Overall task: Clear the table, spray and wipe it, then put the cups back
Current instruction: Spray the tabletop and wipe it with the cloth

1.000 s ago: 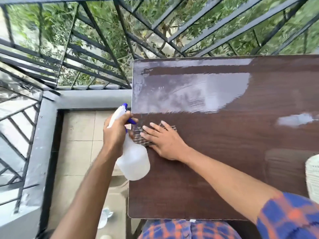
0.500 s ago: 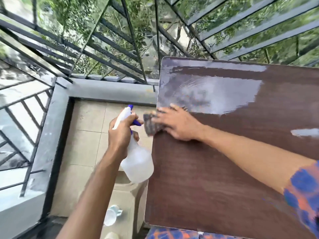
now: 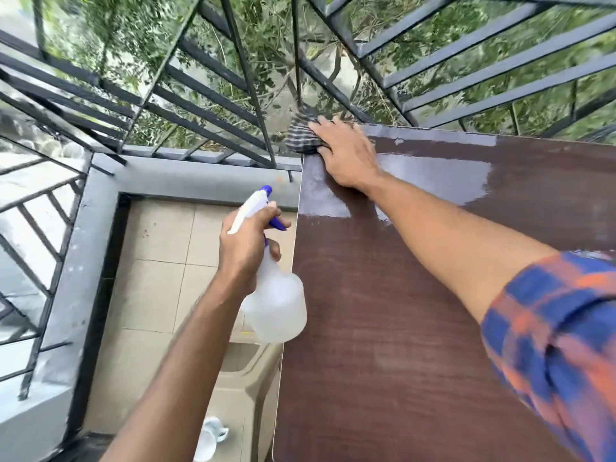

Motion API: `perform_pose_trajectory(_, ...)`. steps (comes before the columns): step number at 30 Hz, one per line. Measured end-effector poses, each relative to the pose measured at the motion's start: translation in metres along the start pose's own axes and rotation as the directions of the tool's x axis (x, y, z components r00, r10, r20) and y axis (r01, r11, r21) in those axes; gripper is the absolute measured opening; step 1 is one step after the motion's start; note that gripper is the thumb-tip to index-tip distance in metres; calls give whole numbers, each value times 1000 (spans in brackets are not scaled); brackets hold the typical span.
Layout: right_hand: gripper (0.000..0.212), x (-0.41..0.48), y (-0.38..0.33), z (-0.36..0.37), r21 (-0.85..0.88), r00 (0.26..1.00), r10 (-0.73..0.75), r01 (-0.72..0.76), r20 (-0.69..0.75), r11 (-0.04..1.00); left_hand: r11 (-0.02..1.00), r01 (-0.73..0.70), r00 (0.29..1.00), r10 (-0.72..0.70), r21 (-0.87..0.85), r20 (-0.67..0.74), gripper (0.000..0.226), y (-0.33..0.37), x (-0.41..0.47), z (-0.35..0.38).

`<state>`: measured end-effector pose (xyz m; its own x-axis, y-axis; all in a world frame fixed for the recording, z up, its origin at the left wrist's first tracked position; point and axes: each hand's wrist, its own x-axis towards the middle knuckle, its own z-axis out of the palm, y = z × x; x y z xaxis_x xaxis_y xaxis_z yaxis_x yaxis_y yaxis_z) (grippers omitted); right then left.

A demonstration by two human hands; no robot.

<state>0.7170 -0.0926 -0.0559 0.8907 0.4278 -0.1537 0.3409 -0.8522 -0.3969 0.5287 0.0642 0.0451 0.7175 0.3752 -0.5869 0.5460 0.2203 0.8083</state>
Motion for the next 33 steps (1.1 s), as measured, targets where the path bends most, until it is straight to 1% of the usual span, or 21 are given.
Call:
perform_pose_trajectory(2, 55, -30, 32, -3, 27, 985, 130, -128, -116, 991, 1000, -4, 1000, 4, -6, 26, 33, 4, 1, 9)
perform_pose_trajectory(4, 54, -59, 79, -18, 74, 914, 336, -328, -228, 942, 1000, -10, 999, 11, -14, 47, 28, 8, -1, 17)
perform_pose_trajectory(6, 53, -93, 135, -41, 136, 763, 572, -559, -302, 818, 1000, -19, 997, 21, -17, 73, 19, 11, -5, 25)
perform_pose_trajectory(9, 53, -132, 201, -74, 265, 505, 806, -768, -309, 583, 999, -33, 996, 35, -22, 85, 29, 12, -15, 34)
perform_pose_trajectory(10, 53, -135, 208, -79, 293, 453, 842, -796, -292, 530, 999, -37, 995, 39, -20, 89, 30, 12, -18, 37)
perform_pose_trajectory(11, 53, -133, 207, -77, 302, 433, 856, -807, -281, 508, 999, -41, 995, 42, -10, 91, 27, 9, -20, 38)
perform_pose_trajectory(12, 53, -130, 198, -73, 292, 440, 854, -808, -279, 512, 999, -44, 994, 44, 4, 96, 21, 7, -23, 40)
perform_pose_trajectory(13, 53, -124, 181, -65, 264, 476, 833, -796, -283, 545, 999, -42, 994, 40, 15, 100, 15, 3, -25, 42)
perform_pose_trajectory(15, 55, -115, 132, -43, 168, 644, 709, -695, -288, 699, 999, -35, 994, 31, 40, 101, 20, -3, -31, 46)
perform_pose_trajectory(18, 60, -124, 48, -1, 19, 928, 325, -328, -183, 945, 997, -40, 995, 33, 65, 98, 27, -12, -46, 57)
perform_pose_trajectory(19, 61, -137, 21, 14, -34, 979, 168, -173, -118, 984, 997, -42, 995, 37, 58, 94, 21, -14, -52, 60)
perform_pose_trajectory(20, 62, -155, 2, 25, -74, 998, 35, -40, -60, 996, 998, -45, 995, 40, 54, 88, 15, -17, -59, 64)
perform_pose_trajectory(22, 60, -191, 4, 37, -94, 995, -93, 89, -42, 992, 998, -49, 995, 45, 43, 85, 14, -22, -75, 72)
perform_pose_trajectory(23, 60, -204, 22, 35, -91, 993, -78, 69, -91, 993, 998, -42, 995, 39, 36, 90, 13, -26, -82, 75)
perform_pose_trajectory(25, 59, -223, 77, 19, -93, 966, 95, -120, -242, 988, 999, -22, 995, 17, 47, 102, 19, -34, -96, 81)
perform_pose_trajectory(26, 58, -234, 111, 5, -59, 915, 253, -285, -314, 957, 998, -12, 994, 5, 62, 110, 22, -40, -105, 84)
perform_pose_trajectory(28, 57, -261, 176, -25, 112, 708, 602, -609, -370, 785, 996, -6, 993, -4, 84, 117, 21, -50, -120, 87)
perform_pose_trajectory(29, 58, -276, 199, -35, 193, 595, 722, -709, -353, 678, 996, -8, 993, -3, 92, 117, 20, -55, -127, 88)
perform_pose_trajectory(30, 58, -289, 212, -41, 235, 516, 791, -766, -329, 598, 995, -9, 993, -2, 95, 115, 18, -60, -134, 88)
perform_pose_trajectory(31, 59, -298, 214, -41, 237, 486, 813, -790, -319, 566, 995, -11, 994, 0, 97, 113, 16, -64, -142, 89)
perform_pose_trajectory(33, 62, -305, 192, -28, 208, 527, 785, -770, -326, 604, 993, -12, 994, -1, 114, 113, 12, -71, -157, 89)
